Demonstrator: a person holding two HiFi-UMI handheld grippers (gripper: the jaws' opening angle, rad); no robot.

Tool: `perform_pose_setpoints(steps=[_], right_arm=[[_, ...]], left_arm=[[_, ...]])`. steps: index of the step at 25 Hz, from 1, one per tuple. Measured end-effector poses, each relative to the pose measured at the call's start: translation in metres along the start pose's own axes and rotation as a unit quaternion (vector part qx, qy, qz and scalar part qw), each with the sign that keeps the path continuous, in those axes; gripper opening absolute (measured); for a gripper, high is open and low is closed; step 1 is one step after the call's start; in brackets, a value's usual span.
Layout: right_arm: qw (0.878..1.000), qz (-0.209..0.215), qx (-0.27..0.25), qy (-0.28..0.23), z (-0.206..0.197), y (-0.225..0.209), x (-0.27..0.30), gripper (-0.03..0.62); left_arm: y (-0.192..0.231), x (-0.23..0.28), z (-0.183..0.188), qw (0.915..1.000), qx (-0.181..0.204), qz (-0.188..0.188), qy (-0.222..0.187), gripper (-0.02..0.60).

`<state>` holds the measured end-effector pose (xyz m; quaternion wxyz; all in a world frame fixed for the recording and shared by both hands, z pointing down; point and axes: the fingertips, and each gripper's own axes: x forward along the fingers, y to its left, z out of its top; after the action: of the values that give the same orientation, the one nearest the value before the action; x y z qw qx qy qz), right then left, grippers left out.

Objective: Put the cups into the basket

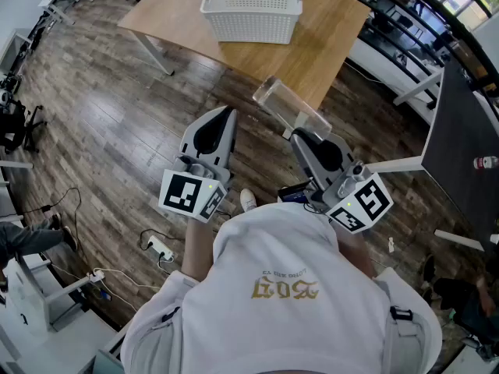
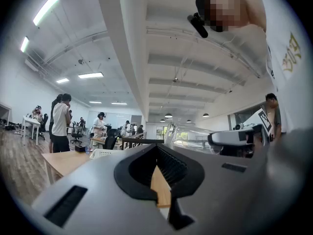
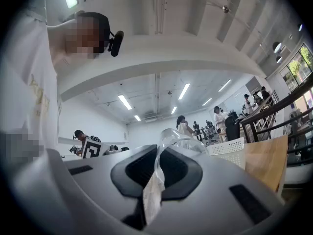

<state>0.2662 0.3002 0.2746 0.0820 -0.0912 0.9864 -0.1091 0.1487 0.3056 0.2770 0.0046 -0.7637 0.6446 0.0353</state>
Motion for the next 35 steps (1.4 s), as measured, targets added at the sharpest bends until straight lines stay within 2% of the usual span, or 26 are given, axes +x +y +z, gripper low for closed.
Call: perform_pose_setpoints(steps=[10,21,31,35], right_arm=[[1.0,0.008,0.003,-0.006,0.003,0.002,-0.01,0.025],[1.0,0.025,0.0,-0.005,0.009,-0.006,-0.018,0.025],[0.998,0.057,0.01,-0.015,0.024,-0.028,-0.041,0.025],[0.998,0.055,0.018,-0.01,0.022,-0.038,-0.042,0.025]], left_arm=[[-0.011,0.001,-0.001,1.0,0.004,-0.001,0.003,0.006],[-0.021,0.009,0.005,0.9998,0.014,0.014,0.002,0.008],[-0.046,0.024,0.007,0.9988,0.025,0.042,-0.002,0.006],[-0.044,0.021,0.002,0.9981,0.018,0.058,0.006,0.006]])
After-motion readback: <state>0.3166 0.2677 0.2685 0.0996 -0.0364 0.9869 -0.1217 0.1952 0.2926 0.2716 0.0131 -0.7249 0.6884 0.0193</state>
